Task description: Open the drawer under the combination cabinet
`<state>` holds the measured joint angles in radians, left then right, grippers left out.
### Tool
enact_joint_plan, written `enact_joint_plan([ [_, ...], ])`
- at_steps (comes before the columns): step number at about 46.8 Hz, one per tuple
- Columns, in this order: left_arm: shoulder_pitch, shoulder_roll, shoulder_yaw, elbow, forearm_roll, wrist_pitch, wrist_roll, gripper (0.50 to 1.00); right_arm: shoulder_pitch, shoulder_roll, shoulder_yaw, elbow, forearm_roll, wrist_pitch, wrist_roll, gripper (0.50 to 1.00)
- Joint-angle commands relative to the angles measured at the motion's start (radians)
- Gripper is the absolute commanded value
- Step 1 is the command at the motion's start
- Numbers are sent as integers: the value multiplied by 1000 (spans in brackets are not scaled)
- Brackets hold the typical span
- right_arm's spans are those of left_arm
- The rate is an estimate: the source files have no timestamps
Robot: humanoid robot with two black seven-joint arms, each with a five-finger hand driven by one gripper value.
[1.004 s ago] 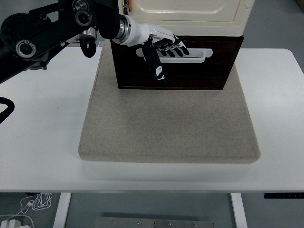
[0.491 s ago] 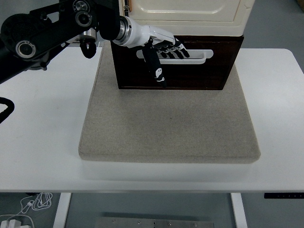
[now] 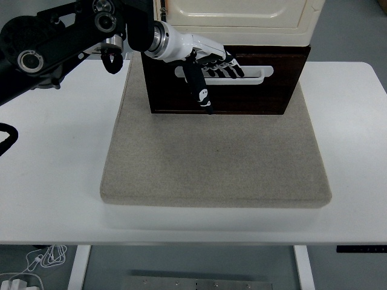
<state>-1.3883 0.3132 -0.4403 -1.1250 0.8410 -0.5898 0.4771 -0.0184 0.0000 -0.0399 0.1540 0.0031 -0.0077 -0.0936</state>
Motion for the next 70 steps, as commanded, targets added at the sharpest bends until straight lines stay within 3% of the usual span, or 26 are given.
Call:
enact_joint_plan([
  [1,0,0,0,-1,0,-1,0,1000,0,0,0,1,0,0,0,928],
  [49,6,12,-9,-79,-20,-21,0,1000,0,0,0,-1,0,0,0,928],
  [70,8,14,-8,-64,-11,15,0,1000,0,0,0,1,0,0,0,928],
])
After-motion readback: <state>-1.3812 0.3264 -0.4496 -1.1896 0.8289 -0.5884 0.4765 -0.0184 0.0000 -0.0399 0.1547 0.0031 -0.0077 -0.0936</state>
